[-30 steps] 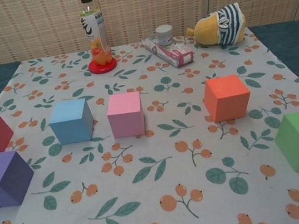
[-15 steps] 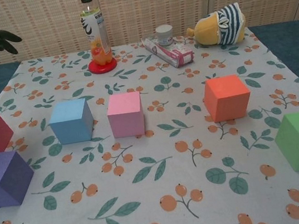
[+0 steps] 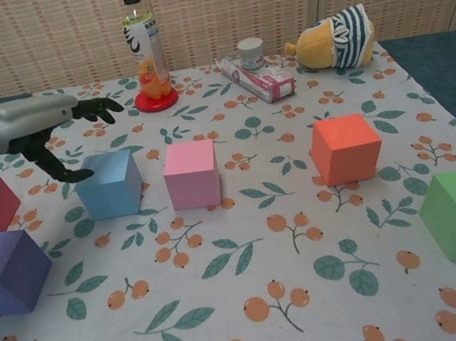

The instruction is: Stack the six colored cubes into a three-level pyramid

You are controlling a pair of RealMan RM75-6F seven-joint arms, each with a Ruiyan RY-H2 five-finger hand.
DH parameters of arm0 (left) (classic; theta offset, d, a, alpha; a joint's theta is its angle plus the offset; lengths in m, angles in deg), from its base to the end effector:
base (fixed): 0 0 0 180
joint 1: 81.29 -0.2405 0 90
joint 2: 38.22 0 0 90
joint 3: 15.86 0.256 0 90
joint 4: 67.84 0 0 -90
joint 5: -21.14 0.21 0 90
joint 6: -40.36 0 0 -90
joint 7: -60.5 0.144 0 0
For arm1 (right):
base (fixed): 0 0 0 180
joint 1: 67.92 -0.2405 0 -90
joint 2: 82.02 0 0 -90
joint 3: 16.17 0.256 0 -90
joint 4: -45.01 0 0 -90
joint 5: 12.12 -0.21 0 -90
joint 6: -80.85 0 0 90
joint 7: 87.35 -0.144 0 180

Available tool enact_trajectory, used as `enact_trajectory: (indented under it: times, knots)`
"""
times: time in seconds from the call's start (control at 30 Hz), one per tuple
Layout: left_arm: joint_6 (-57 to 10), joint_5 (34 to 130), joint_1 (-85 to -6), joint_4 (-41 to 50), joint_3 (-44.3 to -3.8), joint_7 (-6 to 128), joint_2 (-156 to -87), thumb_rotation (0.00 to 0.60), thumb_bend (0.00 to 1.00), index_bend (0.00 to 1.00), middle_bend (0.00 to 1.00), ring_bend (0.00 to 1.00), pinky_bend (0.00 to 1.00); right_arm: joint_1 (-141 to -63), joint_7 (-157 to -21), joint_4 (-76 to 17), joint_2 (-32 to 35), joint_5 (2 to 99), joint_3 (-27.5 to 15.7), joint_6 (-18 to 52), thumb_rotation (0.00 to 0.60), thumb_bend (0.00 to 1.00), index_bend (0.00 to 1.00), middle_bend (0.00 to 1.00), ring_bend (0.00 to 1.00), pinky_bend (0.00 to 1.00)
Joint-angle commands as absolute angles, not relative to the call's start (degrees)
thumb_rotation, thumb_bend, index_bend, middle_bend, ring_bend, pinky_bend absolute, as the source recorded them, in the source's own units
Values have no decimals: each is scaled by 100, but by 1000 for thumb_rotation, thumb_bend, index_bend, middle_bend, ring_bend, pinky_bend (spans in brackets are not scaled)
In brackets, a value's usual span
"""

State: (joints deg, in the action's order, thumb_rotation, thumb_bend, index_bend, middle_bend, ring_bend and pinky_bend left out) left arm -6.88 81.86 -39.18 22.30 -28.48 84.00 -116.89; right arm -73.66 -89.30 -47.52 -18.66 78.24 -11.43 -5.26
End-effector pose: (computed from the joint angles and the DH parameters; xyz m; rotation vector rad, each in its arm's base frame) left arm -0.1587 0.3554 0.0260 -1.9236 -0.9100 -0.7966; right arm -0.2944 -0.1917 0.1656 1.4243 -0.8423 1.0100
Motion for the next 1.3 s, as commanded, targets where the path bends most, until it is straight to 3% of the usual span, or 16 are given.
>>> enact_trajectory:
  times: [0.03, 0.57, 1.3]
  knots:
    - [-682, 8003, -3800, 2191, -2733, 8592, -11828, 600, 342, 0, 87, 83, 94, -7374, -8933, -4742, -1860, 7815, -1149, -516, 403, 0, 0, 60, 0, 111]
    - [-1097, 7443, -3740, 2011, -2378, 9047, -12061, 600, 341, 0, 92, 98, 93, -7388, -9004, -4664, -1808, 7784, -1173, -536, 404, 0, 0, 60, 0, 111]
    - [-1229, 7795, -3644, 1601, -2378, 8621, -12377, 600, 345, 175, 323, 277, 115, -7358, -9040, -4621, -1811, 7748, -1199, -600, 404, 0, 0, 60, 0, 111]
